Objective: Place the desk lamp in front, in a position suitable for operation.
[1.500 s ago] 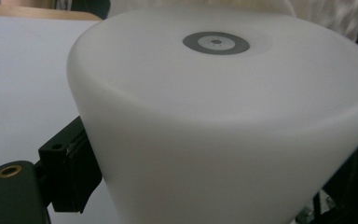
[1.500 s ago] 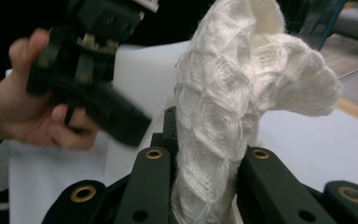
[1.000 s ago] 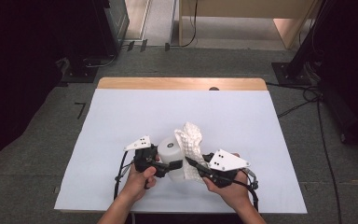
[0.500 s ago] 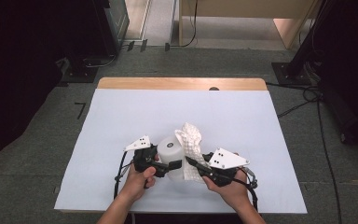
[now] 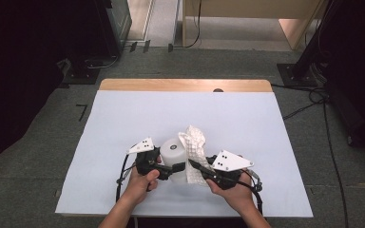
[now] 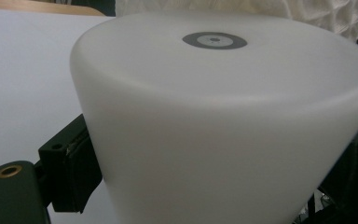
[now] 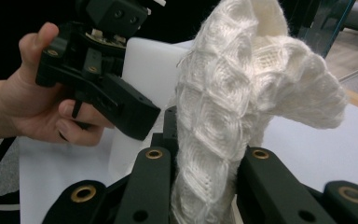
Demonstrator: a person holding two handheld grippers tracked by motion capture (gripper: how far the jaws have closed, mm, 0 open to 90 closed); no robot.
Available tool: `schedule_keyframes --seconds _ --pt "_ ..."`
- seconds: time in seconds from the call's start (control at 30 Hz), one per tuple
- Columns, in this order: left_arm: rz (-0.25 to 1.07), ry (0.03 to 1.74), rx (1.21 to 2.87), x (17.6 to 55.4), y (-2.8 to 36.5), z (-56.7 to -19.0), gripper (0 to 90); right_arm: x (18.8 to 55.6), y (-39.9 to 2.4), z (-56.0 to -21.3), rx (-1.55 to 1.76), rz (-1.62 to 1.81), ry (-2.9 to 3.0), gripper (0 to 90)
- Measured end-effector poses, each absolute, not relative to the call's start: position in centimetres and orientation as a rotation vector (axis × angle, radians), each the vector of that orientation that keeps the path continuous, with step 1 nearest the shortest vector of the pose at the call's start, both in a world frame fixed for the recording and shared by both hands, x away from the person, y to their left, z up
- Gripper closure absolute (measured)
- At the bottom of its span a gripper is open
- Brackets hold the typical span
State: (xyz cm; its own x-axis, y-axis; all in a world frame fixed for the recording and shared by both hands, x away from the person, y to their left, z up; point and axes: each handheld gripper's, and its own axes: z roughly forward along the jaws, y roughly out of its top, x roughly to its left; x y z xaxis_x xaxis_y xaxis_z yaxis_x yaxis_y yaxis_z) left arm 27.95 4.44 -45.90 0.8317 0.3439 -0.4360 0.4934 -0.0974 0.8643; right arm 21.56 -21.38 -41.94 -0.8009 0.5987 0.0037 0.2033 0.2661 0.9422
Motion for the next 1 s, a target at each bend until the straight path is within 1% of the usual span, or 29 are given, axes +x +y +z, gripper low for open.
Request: schedule_keyframes --seconds 0.1,0.2,0.23,0.37,0.5,0.53,0.7,0.77,0.8,0.83,0.9,0.97,1.0 --pt "-0.133 0.667 1.69 28.2 5.0 -45.7 8.3 21.8 -21.3 -42.5 0.731 1.529 2.227 78.8" --pt "-0.077 0.697 1.661 28.3 5.6 -45.5 8.2 22.1 -21.3 -43.1 0.777 1.455 2.235 78.9" --pt "-0.026 0.699 1.678 28.1 5.6 -45.4 8.3 22.2 -21.6 -43.1 0.804 1.469 2.221 78.9" --pt "0.273 0.716 1.803 27.6 5.0 -45.9 8.2 22.6 -22.6 -42.6 0.879 1.497 2.159 79.0" --pt "0.449 0.702 1.902 27.4 4.1 -47.0 8.1 22.9 -23.2 -42.8 0.918 1.473 2.128 79.0" --pt "0.471 0.694 1.903 27.3 4.0 -47.2 8.0 22.9 -23.3 -43.0 0.937 1.468 2.12 79.0" --pt "0.488 0.706 1.896 27.4 4.1 -47.4 8.0 23.2 -23.6 -43.4 0.965 1.467 2.114 79.0" --pt "0.536 0.749 1.882 27.1 3.9 -47.6 3.5 23.2 -23.6 -43.4 0.96 1.47 2.119 79.0" --pt "0.545 0.772 1.869 26.9 3.8 -47.7 2.8 23.2 -23.6 -43.3 0.954 1.468 2.118 79.0" --pt "0.585 0.812 1.857 26.6 3.4 -47.9 2.2 23.1 -23.6 -43.3 0.958 1.467 2.119 79.0" --pt "0.624 0.859 1.832 26.0 2.7 -48.1 0.7 23.1 -23.7 -43.3 0.96 1.465 2.118 79.0" --pt "0.695 0.916 1.811 25.4 2.0 -47.9 0.3 23.2 -23.7 -43.4 0.959 1.465 2.114 79.0" --pt "0.697 0.934 1.802 25.3 1.8 -47.8 0.3 23.2 -23.7 -43.4 0.963 1.464 2.115 79.0"
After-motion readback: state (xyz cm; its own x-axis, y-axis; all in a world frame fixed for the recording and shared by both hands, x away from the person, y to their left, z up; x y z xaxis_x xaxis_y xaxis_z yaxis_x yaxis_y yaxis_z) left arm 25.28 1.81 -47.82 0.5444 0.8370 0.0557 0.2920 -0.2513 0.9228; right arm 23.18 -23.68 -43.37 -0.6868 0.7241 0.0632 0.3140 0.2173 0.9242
